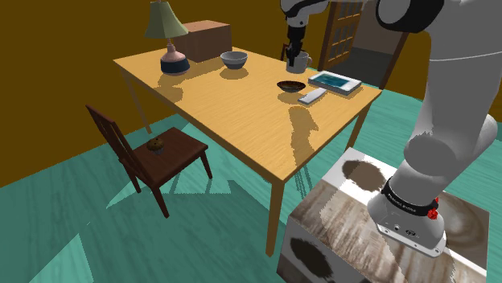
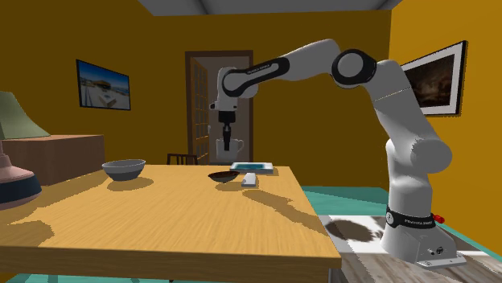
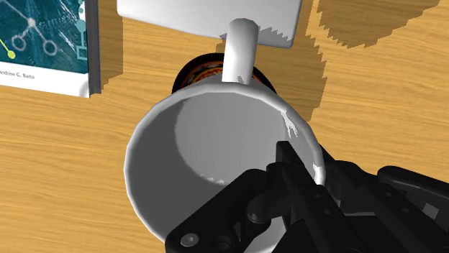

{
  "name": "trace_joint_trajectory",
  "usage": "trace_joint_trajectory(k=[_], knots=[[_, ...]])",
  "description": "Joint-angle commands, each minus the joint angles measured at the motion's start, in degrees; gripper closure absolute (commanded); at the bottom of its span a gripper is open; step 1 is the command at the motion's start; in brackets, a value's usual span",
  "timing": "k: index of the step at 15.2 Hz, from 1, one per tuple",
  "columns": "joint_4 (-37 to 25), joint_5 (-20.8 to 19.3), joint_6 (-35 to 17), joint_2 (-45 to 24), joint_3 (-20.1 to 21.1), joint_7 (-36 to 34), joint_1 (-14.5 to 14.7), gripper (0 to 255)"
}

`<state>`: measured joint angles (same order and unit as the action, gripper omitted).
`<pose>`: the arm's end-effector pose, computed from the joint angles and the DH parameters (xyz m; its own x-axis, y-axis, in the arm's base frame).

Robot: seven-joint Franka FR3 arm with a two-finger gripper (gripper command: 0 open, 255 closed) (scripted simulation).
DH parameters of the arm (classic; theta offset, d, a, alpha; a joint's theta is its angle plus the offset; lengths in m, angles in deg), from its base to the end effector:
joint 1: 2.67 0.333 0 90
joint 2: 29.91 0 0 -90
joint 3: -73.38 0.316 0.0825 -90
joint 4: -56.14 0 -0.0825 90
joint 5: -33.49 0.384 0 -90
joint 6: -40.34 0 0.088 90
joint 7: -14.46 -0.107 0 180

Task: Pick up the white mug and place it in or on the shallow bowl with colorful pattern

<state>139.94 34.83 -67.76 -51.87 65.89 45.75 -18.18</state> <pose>0.6303 -0.2515 0.4688 0.9886 0.1483 0.0240 0.1471 -0.9881 0.0453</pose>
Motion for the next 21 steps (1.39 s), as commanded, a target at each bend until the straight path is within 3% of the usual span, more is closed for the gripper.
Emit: trace_joint_trajectory(k=[1,14,21], knots=[[0.6,0.1,-1.2,-0.5,0.0,0.2,-0.2,255],[7.4,0.4,-10.2,-2.7,0.2,0.3,-0.1,255],[7.4,0.4,-10.2,-2.7,0.2,0.3,-0.1,255]])
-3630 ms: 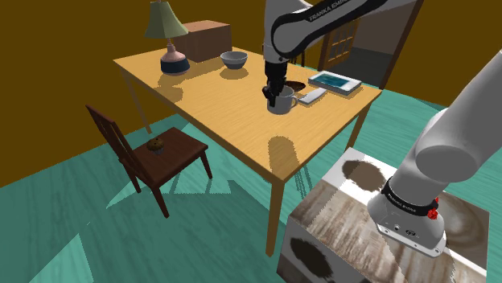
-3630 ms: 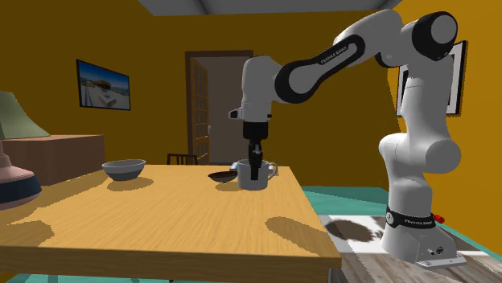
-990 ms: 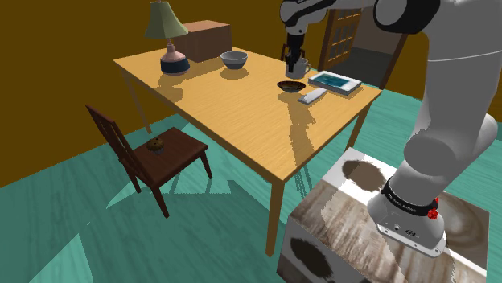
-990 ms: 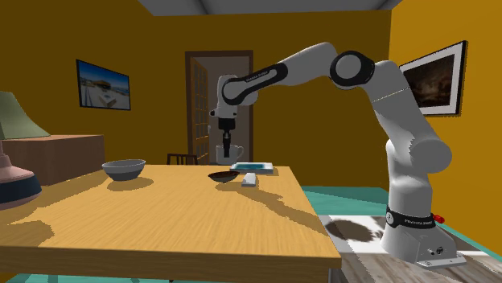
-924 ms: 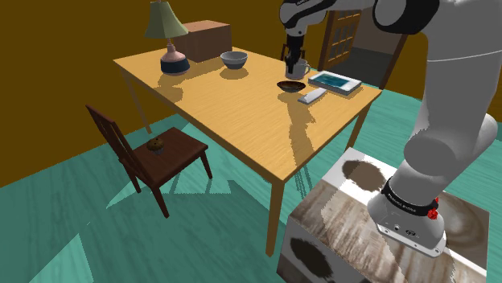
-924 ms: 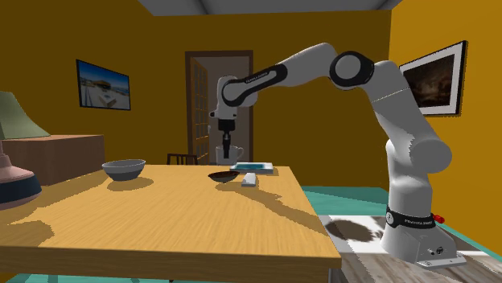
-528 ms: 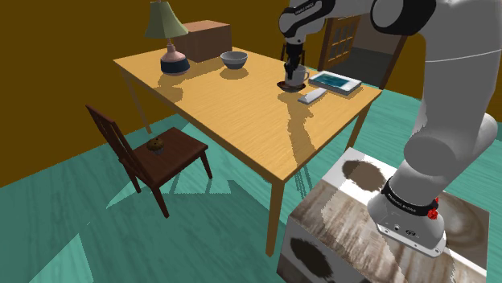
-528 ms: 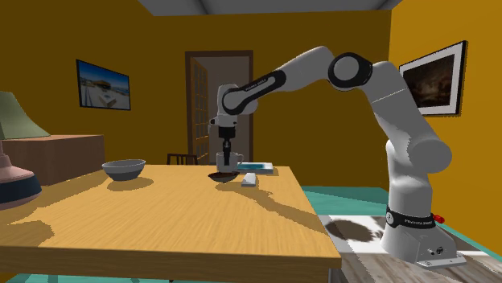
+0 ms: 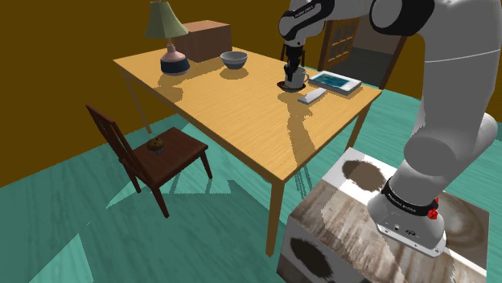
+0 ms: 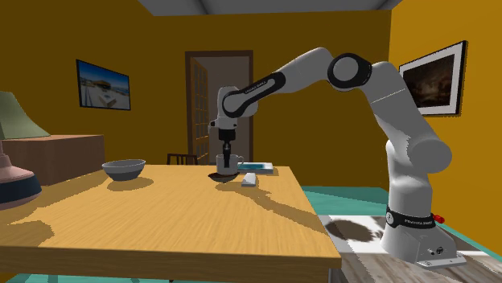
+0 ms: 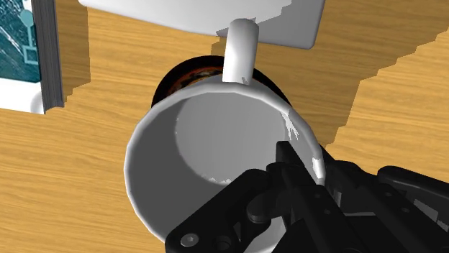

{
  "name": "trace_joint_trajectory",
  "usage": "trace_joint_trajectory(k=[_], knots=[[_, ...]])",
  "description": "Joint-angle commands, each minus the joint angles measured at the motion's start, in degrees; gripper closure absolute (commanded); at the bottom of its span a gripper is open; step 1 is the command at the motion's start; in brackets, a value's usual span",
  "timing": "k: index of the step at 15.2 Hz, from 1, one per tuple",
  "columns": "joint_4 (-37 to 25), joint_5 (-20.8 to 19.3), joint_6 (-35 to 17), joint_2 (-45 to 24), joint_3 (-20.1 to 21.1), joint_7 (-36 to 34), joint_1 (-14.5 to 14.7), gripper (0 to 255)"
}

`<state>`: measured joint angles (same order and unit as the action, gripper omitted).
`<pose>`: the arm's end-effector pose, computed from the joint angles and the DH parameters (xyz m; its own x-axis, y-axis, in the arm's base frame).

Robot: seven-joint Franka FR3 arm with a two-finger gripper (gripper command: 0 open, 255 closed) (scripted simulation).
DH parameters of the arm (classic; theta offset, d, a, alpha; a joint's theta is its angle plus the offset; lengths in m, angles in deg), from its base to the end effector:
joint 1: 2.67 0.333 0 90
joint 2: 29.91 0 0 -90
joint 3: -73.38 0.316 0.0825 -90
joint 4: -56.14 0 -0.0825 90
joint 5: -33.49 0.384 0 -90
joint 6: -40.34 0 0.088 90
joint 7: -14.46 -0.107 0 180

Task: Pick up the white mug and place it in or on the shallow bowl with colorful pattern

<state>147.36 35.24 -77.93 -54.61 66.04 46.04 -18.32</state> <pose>0.6313 -0.2542 0.3906 0.9886 0.1488 0.0245 0.1476 -0.9880 0.0454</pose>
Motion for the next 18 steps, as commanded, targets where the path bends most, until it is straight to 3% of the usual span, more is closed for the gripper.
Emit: trace_joint_trajectory(k=[1,6,10,18], knots=[[0.0,0.0,0.0,0.0,0.0,0.0,0.0,0],[0.0,0.0,0.0,0.0,0.0,0.0,0.0,0],[-4.0,-0.3,6.2,2.3,-0.1,-0.2,0.1,0],[-4.0,-0.3,6.2,2.3,-0.1,-0.2,0.1,0]])
